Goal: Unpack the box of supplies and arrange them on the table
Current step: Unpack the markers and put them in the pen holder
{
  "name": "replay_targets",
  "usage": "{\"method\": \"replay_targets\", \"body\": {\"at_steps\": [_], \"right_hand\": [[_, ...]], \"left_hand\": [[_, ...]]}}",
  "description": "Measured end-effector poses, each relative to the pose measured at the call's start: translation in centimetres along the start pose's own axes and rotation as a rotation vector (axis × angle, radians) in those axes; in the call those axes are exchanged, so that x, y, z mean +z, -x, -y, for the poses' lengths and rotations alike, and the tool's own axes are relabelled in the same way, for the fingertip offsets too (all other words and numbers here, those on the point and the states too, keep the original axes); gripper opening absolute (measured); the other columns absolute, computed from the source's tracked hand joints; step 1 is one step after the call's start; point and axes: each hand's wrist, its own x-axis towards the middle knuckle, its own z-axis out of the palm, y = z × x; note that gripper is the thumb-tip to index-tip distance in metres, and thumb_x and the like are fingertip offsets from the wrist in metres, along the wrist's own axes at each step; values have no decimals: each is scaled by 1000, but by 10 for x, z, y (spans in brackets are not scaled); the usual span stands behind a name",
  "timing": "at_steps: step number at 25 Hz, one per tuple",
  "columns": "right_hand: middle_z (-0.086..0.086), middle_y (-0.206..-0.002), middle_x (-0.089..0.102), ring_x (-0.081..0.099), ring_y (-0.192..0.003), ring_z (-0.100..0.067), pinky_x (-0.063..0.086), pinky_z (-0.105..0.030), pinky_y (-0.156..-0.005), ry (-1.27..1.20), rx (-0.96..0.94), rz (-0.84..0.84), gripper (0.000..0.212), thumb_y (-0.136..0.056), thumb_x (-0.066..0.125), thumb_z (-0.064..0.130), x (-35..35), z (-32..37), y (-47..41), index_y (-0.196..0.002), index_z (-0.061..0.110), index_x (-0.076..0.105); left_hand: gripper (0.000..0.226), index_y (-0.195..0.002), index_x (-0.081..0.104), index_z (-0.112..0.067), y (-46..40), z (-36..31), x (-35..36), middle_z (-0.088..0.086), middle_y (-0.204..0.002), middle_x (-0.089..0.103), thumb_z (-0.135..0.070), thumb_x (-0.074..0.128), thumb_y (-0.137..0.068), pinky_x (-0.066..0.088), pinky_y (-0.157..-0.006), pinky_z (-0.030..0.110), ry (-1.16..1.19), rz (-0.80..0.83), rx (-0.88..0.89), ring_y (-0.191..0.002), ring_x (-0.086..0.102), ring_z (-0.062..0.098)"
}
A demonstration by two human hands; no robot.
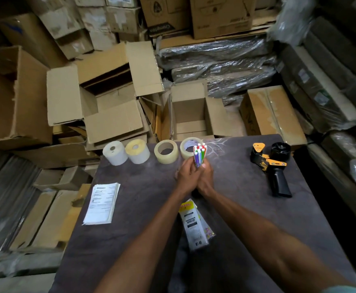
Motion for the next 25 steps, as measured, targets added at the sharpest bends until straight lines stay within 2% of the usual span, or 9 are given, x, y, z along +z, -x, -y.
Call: {"method": "replay_targets", "body": {"at_steps": [2,5,10,12,14,16,18,20,25], "right_hand": [[-3,-102,68,65,-92,2,53,-14,-84,22,-13,-10,19,-99,55,13,-1,-6,0,-116,9,62],[-5,-113,67,65,-108,-11,53,-29,-97,44,-17,-18,26,-100,54,19,0,-9,-3,-124,10,59],[-6,-118,65,64,-112,-13,52,-26,-99,58,-23,-5,32,-100,57,23,4,-19,-8,-128,8,57],[-4,-113,66,65,-107,-10,55,-35,-95,58,-31,-13,28,-98,59,22,5,-23,-8,-123,10,59],[2,-102,67,65,-94,-3,54,-23,-85,73,-63,-33,26,-89,70,20,1,-21,-8,-113,14,60],[3,-108,66,64,-96,-4,50,-14,-83,103,-98,-44,46,-79,78,26,-5,-16,-5,-119,21,56],[4,-122,62,62,-108,-6,51,-17,-90,117,-111,-25,66,-75,80,32,-9,-14,-2,-132,26,49],[7,-128,58,58,-115,-4,50,-18,-93,127,-120,-30,72,-76,81,32,-13,-13,0,-138,27,45],[5,-115,64,60,-106,-2,52,-27,-91,119,-218,-142,25,-96,56,13,-32,-1,-1,-120,20,62]], "left_hand": [[44,-121,60,-36,-1,6,3,-12,-116,67,-55,60,-81,49,-100,42,9,24,-11,-107,62,8],[42,-119,60,-36,-4,11,5,-13,-115,66,-56,61,-82,49,-101,43,40,10,12,-109,61,8],[46,-117,60,-35,-6,14,1,-15,-113,65,-60,61,-79,50,-98,43,45,-2,0,-109,60,7],[47,-118,61,-34,-3,16,0,-15,-115,65,-59,62,-79,50,-99,43,56,4,-4,-110,60,7],[47,-117,61,-36,-3,16,0,-14,-118,63,-58,67,-76,51,-99,42,77,5,-6,-110,60,7],[53,-117,60,-43,-3,17,0,-14,-120,63,-62,73,-69,51,-99,41,92,-4,-38,-111,61,6],[62,-116,58,-48,-4,22,1,-14,-119,65,-67,79,-60,53,-98,39,133,2,-85,-111,62,5],[73,-120,56,-47,0,22,-2,-14,-124,63,-68,83,-56,52,-99,35,163,5,-140,-115,60,4],[42,-126,54,-29,13,12,-14,-14,-119,61,-30,67,-87,48,-83,11,353,60,-170,-105,59,-7]]}}
